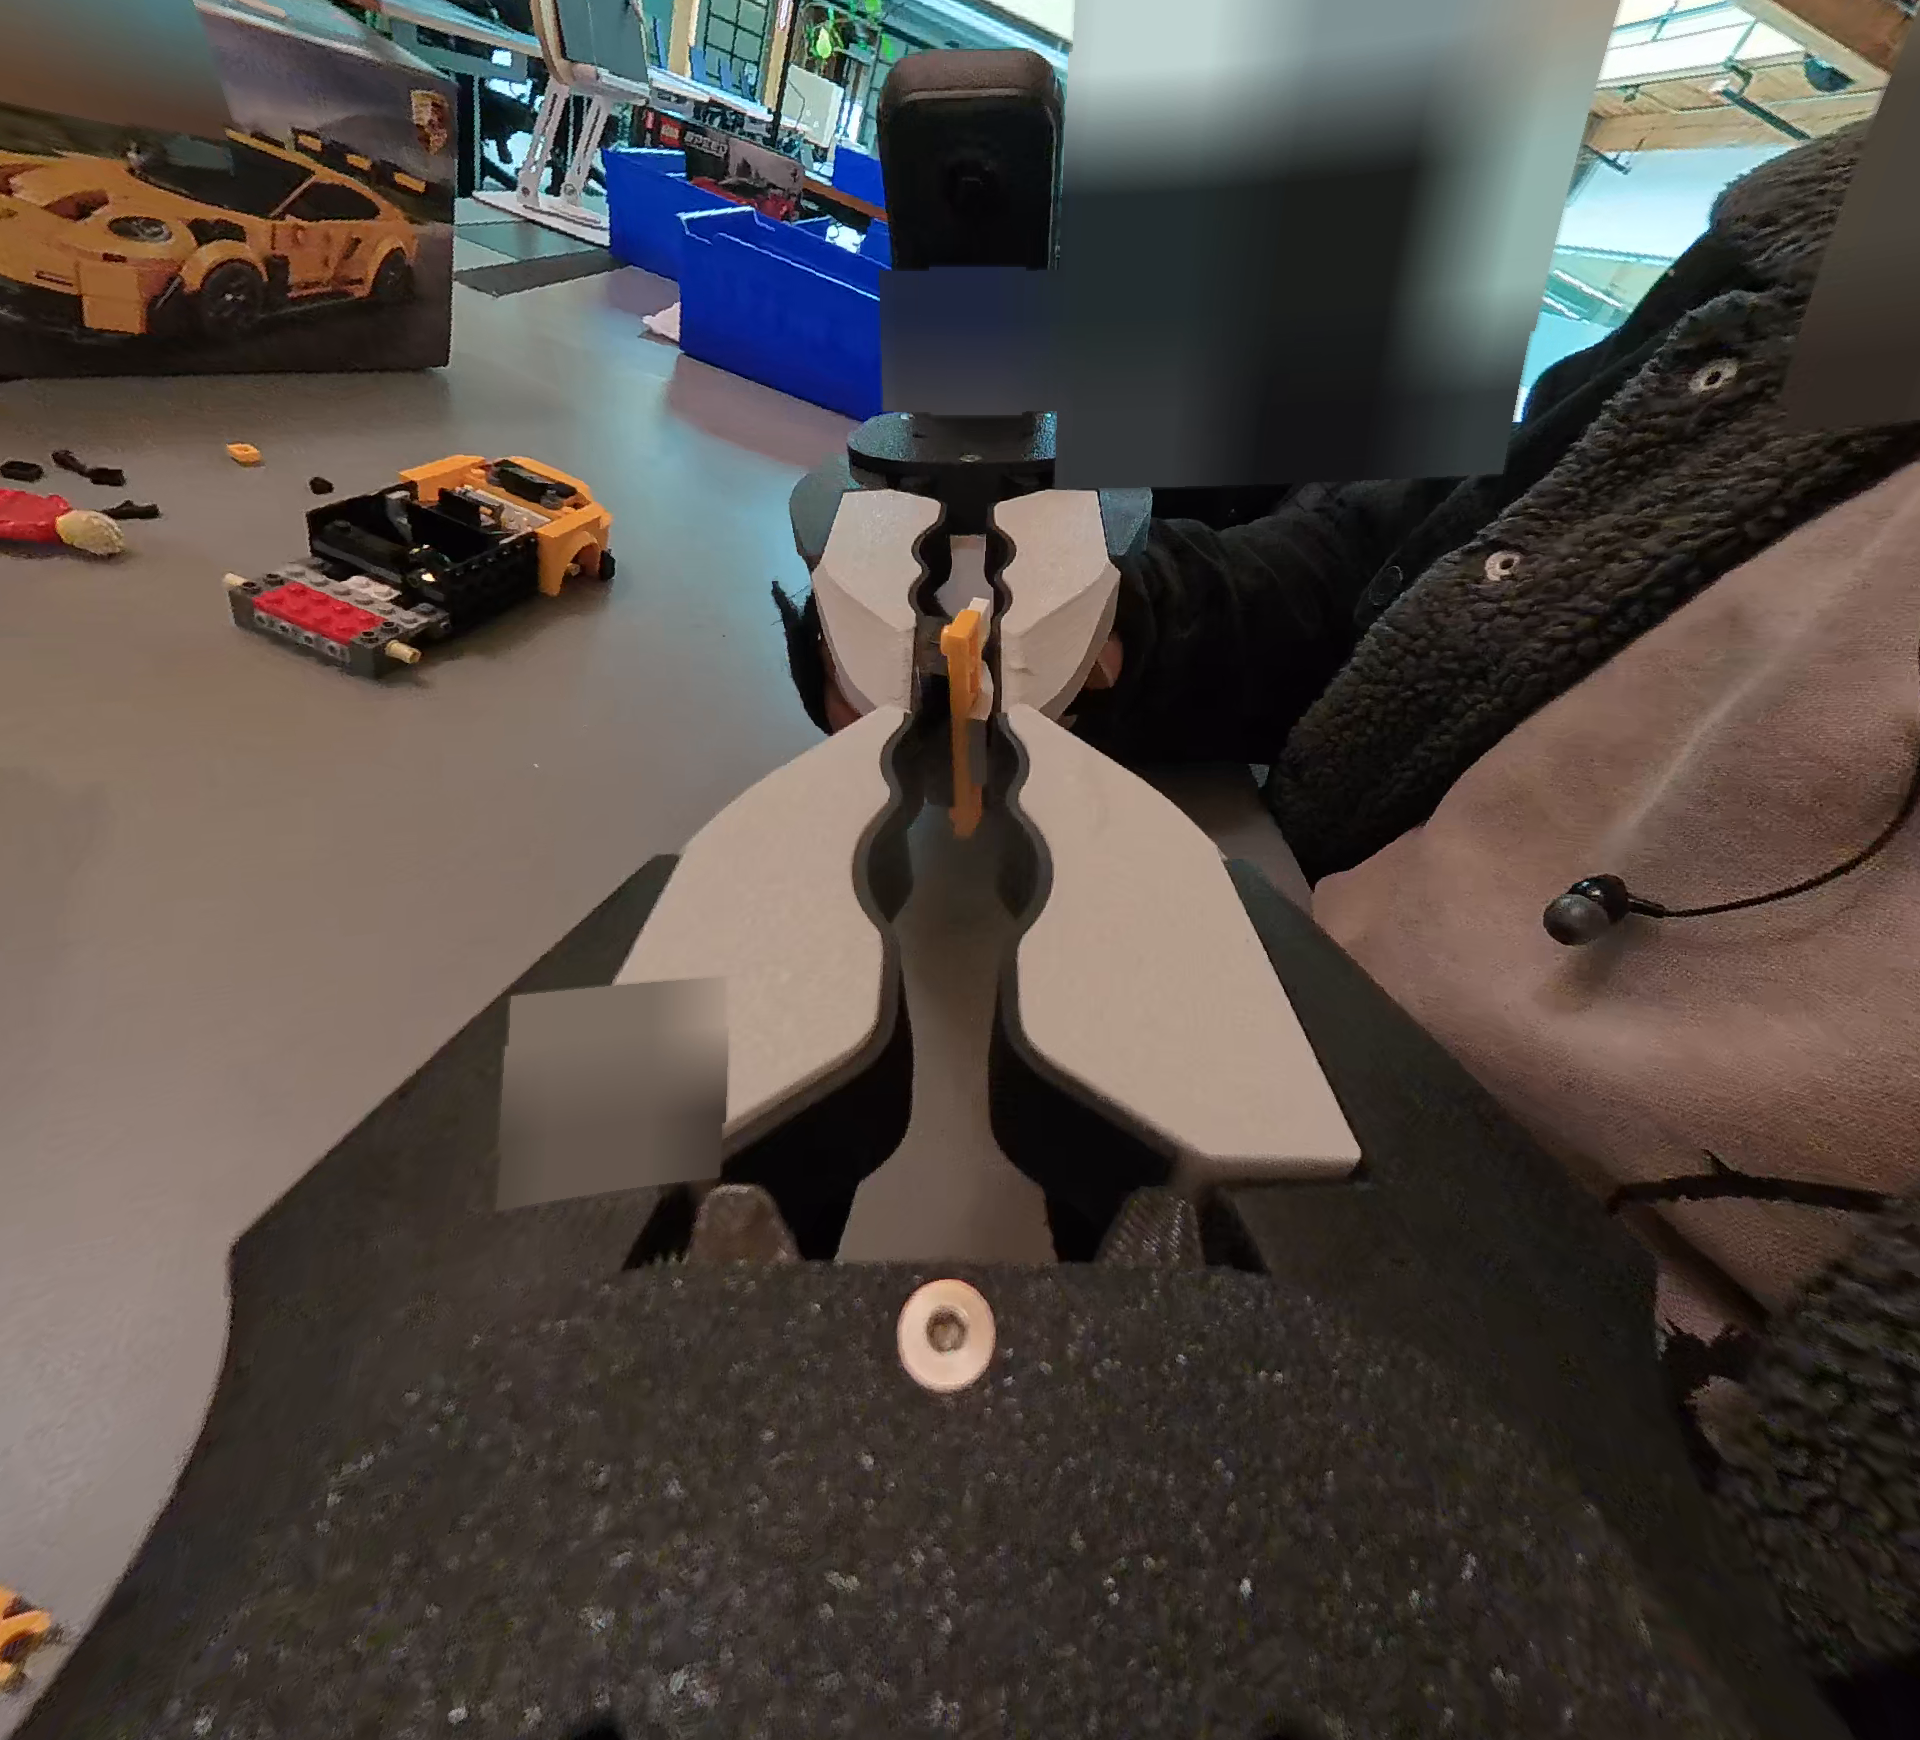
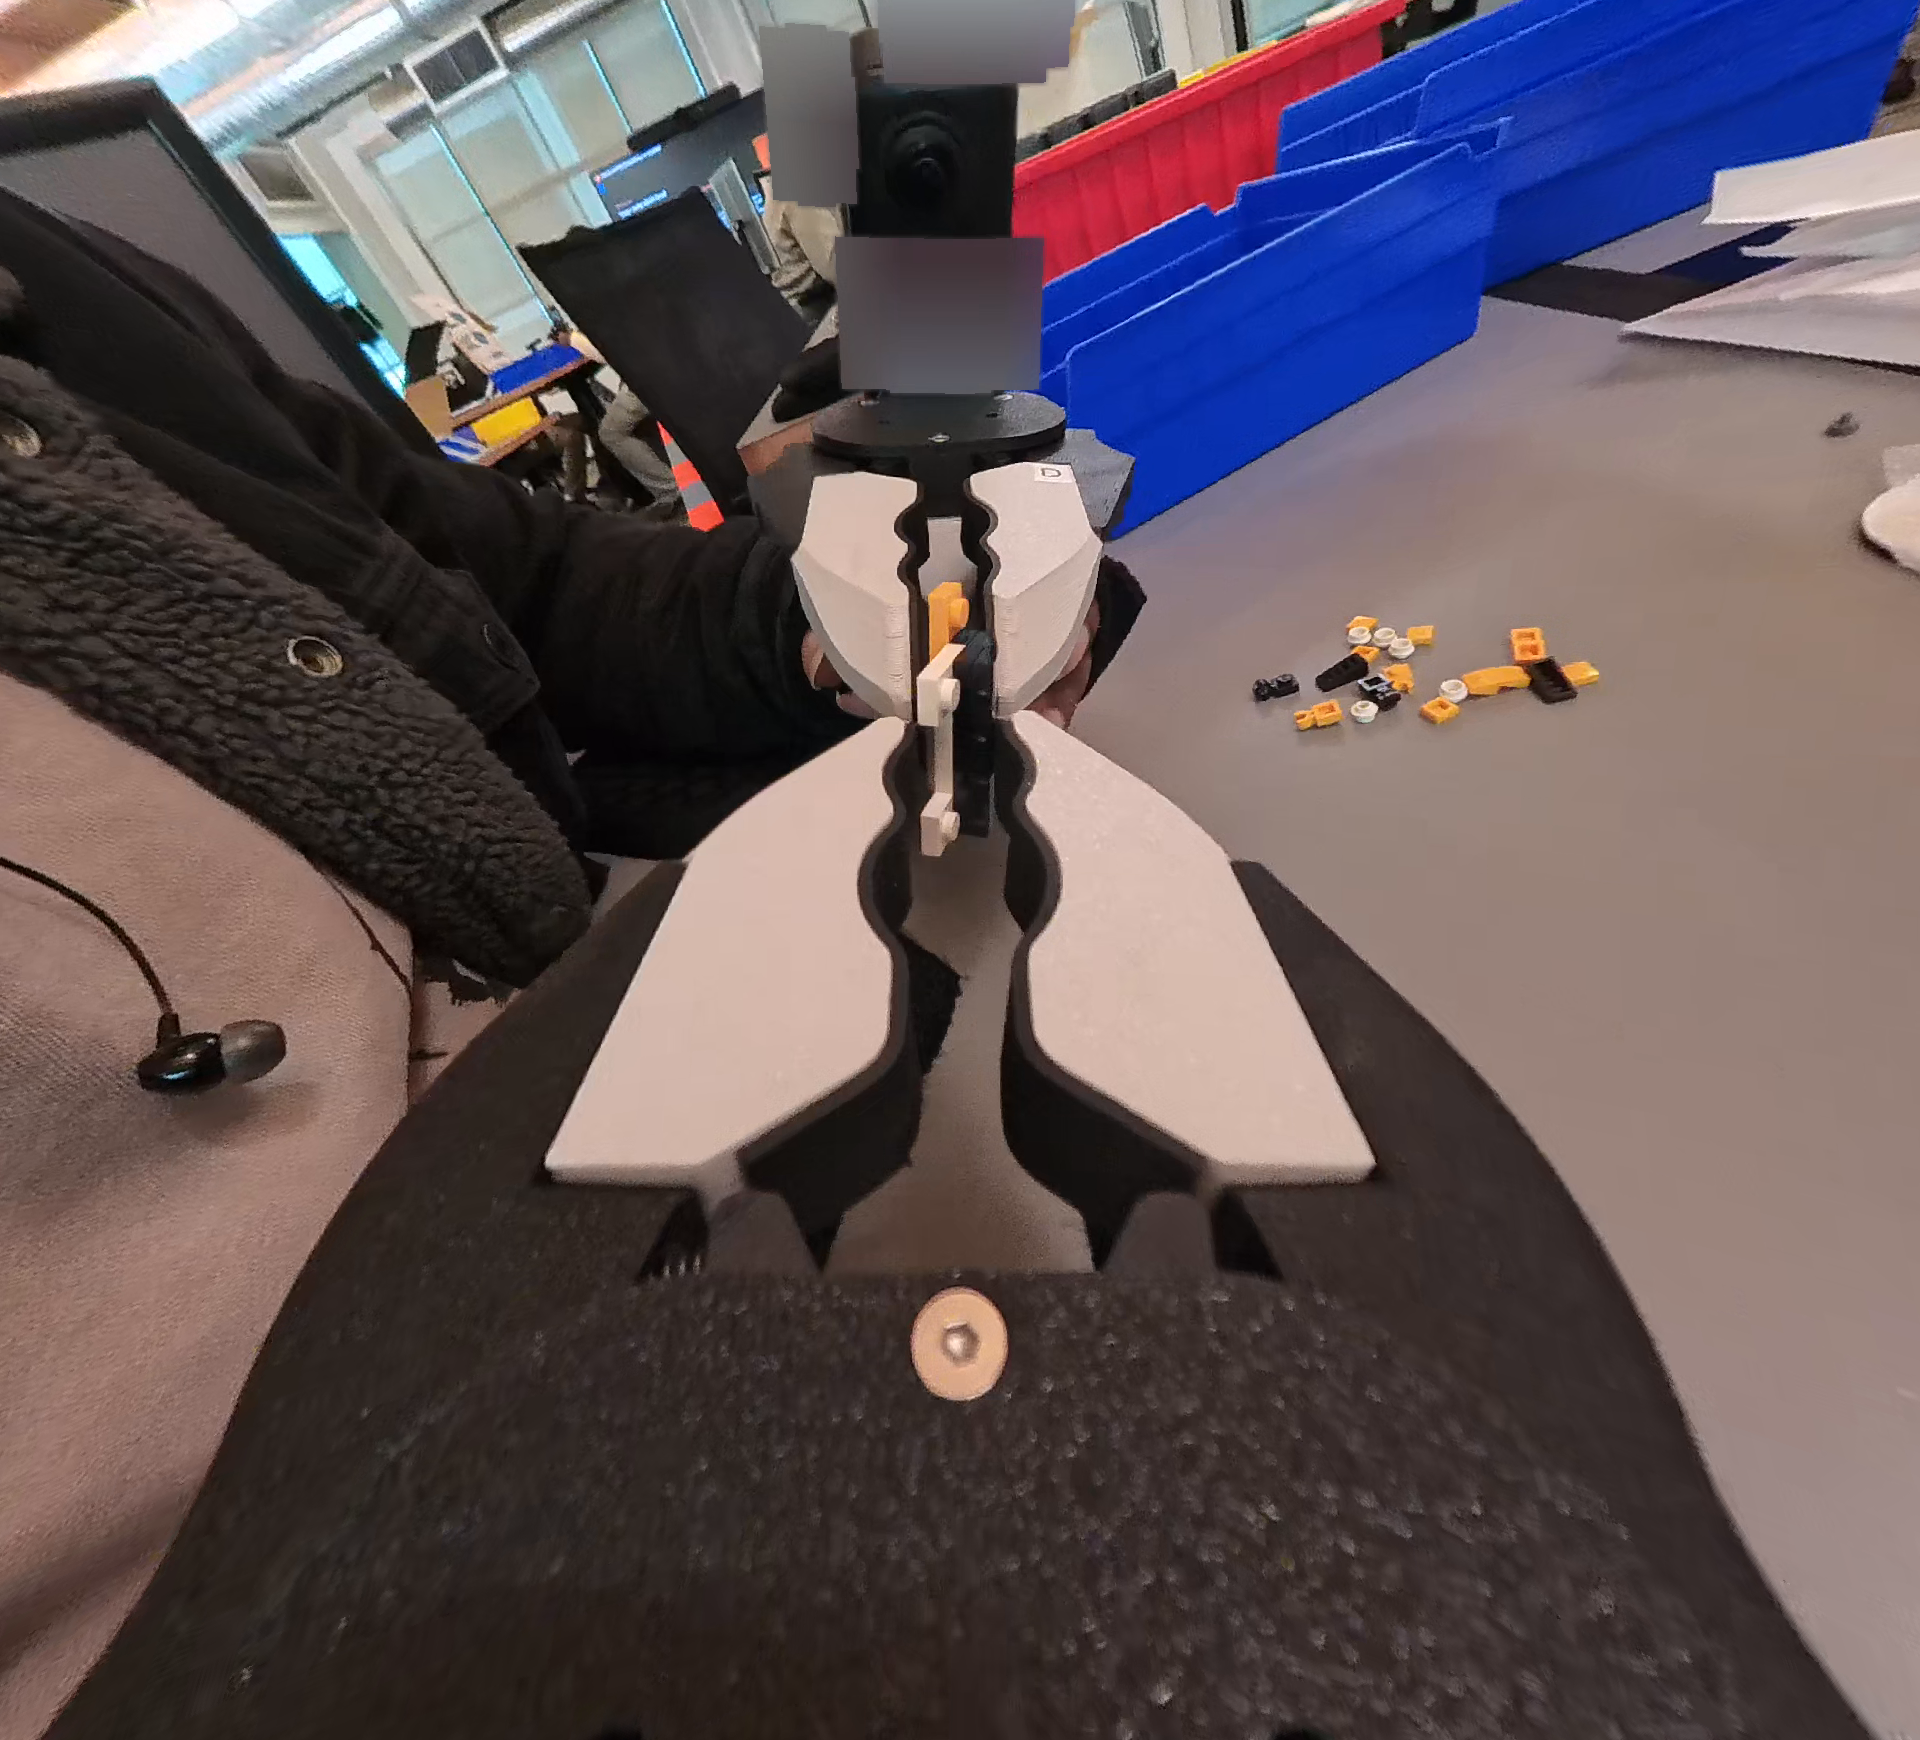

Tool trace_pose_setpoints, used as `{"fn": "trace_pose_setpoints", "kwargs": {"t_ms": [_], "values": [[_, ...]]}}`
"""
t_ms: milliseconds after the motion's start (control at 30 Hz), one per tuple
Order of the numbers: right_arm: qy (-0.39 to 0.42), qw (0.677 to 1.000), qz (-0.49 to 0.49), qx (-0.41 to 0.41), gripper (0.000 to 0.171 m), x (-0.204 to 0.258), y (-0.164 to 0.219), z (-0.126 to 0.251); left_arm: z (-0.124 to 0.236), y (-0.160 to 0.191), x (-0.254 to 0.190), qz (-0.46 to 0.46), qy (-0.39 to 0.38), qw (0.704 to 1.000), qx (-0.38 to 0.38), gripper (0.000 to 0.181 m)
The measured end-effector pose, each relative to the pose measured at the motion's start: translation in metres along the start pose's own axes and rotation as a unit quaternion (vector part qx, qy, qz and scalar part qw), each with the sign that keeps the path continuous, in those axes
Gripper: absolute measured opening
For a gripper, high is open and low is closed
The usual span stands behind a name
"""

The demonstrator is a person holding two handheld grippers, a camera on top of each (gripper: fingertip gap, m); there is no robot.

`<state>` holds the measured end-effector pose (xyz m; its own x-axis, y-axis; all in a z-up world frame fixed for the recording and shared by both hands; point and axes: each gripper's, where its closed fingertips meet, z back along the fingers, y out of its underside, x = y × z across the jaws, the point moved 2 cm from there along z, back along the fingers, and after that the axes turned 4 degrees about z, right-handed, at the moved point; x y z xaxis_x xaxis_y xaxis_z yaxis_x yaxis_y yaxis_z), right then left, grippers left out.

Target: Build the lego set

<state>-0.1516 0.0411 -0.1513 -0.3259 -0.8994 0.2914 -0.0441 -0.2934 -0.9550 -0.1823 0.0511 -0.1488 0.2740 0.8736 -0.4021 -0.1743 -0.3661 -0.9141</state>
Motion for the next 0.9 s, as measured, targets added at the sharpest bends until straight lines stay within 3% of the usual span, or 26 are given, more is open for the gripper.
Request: {"fn": "trace_pose_setpoints", "kwargs": {"t_ms": [267, 433, 600, 767, 900], "values": [[-0.014, 0.996, -0.082, -0.030, 0.013, -0.009, -0.003, 0.004, 0.001, -0.003, 0.007, -0.037, -0.040, 0.998, -0.016, 0.011], [-0.060, 0.974, -0.198, -0.088, 0.013, -0.012, -0.012, 0.011, 0.004, -0.010, 0.011, -0.180, -0.131, 0.975, -0.003, 0.050], [-0.118, 0.944, -0.289, -0.104, 0.013, -0.005, -0.013, 0.006, -0.008, -0.012, 0.000, -0.354, -0.199, 0.913, 0.035, 0.074], [-0.150, 0.929, -0.329, -0.081, 0.013, 0.003, -0.007, -0.001, -0.016, -0.008, -0.008, -0.418, -0.208, 0.882, 0.059, 0.060], [-0.154, 0.926, -0.338, -0.072, 0.013, 0.003, -0.003, -0.002, -0.014, -0.006, -0.007, -0.411, -0.202, 0.887, 0.064, 0.052]]}}
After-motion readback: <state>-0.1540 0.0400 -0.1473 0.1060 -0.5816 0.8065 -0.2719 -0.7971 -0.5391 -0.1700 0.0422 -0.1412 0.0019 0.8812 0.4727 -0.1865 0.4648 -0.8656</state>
